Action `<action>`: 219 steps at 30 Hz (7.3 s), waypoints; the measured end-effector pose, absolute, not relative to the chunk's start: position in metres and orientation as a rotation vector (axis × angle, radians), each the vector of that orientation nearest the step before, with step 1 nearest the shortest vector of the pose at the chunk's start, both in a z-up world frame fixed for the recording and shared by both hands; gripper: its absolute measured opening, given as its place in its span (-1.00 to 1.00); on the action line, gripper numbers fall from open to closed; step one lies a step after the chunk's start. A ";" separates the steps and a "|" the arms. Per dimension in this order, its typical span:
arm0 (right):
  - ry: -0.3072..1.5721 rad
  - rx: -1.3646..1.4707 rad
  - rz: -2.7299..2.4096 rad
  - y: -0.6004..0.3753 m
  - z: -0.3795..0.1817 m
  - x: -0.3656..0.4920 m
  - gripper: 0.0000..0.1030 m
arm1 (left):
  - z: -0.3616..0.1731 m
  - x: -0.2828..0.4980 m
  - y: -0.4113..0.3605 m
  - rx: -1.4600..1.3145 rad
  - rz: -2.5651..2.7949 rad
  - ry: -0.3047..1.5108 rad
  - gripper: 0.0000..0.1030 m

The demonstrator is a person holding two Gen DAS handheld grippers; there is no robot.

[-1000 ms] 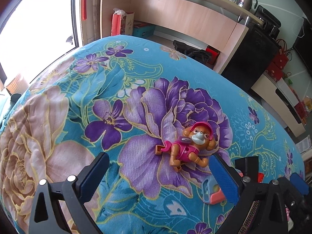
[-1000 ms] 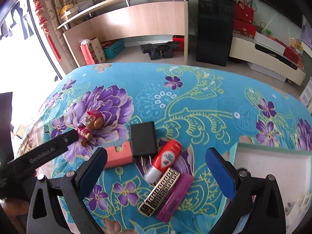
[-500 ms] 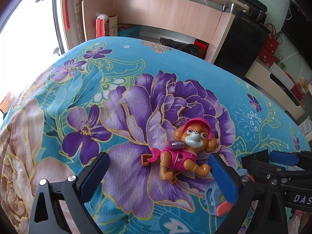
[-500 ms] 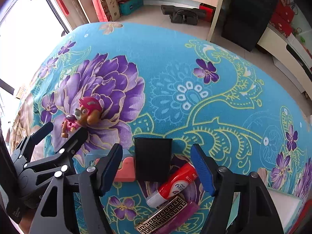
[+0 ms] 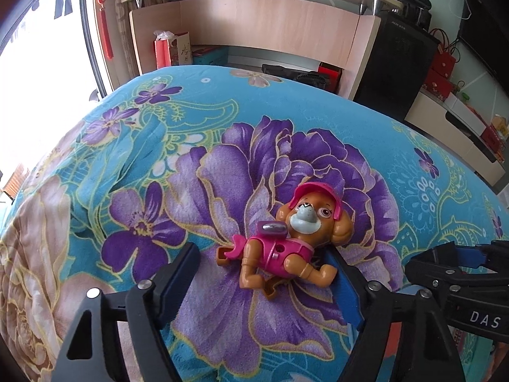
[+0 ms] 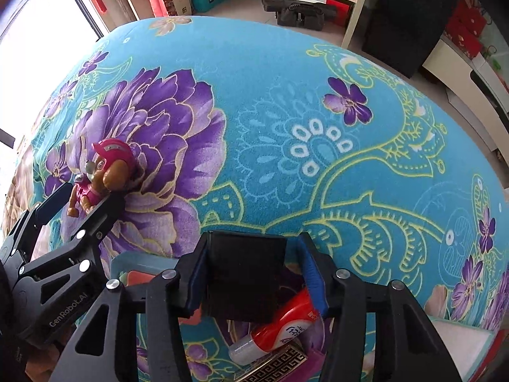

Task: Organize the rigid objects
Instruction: 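Close the left tool on the pink toy dog while right tool grasps black charger, then carry the toy dog with left tool while right tool carries the charger toward the tray, then open both tools over the tray, releasing the toy dog and black charger, then move left tool to the orange-pink box and close on it, then hold the orange-pink box in left tool while right tool approaches the red-white bottle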

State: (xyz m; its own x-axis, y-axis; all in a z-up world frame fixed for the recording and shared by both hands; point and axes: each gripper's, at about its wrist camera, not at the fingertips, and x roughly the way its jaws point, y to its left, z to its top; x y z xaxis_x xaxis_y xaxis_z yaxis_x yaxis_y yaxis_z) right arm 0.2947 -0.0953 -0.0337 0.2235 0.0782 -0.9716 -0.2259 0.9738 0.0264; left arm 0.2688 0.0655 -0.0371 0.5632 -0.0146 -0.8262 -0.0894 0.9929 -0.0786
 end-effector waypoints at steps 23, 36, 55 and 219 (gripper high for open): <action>1.242 -0.004 0.215 -0.118 0.014 0.253 -0.17 | 0.006 0.237 0.063 -0.188 -0.029 0.882 -0.50; 1.268 -0.060 0.206 -0.117 0.014 0.258 -0.17 | -0.003 0.266 0.068 -0.142 -0.032 0.873 0.52; 1.388 -0.093 0.181 -0.113 -0.019 0.298 -0.17 | -0.028 0.322 0.040 0.100 -0.041 0.968 0.62; 1.097 0.191 -0.062 -0.189 0.008 0.196 0.71 | -0.029 0.220 -0.019 0.031 -0.063 1.055 0.47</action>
